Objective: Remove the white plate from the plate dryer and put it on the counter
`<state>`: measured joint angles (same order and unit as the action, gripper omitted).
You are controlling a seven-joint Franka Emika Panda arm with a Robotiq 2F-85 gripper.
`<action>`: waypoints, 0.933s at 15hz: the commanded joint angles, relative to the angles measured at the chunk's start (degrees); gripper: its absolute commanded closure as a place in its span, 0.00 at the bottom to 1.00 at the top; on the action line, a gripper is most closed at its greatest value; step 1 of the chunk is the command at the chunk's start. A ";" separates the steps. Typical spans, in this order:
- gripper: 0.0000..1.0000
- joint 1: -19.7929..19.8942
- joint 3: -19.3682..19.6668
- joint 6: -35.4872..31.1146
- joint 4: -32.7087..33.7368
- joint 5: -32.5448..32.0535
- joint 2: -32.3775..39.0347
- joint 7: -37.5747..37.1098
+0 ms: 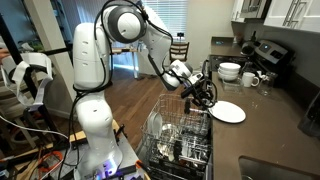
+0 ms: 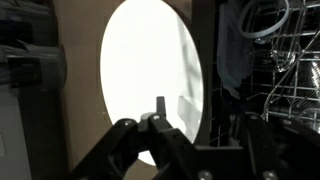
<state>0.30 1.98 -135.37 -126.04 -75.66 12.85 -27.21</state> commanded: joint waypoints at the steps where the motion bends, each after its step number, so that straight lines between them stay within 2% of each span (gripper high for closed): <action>1: 0.43 -0.96 -0.71 4.60 -0.92 -0.45 -2.01 1.47; 2: 0.45 -1.22 -0.85 5.76 -0.89 -0.57 -2.13 1.37; 4: 0.42 -1.67 -1.18 8.12 -0.88 -1.15 -2.42 1.37; 7: 0.34 -1.76 -1.65 10.06 -0.85 -2.14 -2.56 1.54; 8: 0.36 -1.72 -1.72 10.42 -0.81 -2.55 -2.51 1.53; 14: 0.32 -0.89 -1.25 10.34 -0.49 -4.42 -1.90 1.41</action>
<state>-1.13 0.74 -125.70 -126.15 -78.61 11.65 -27.18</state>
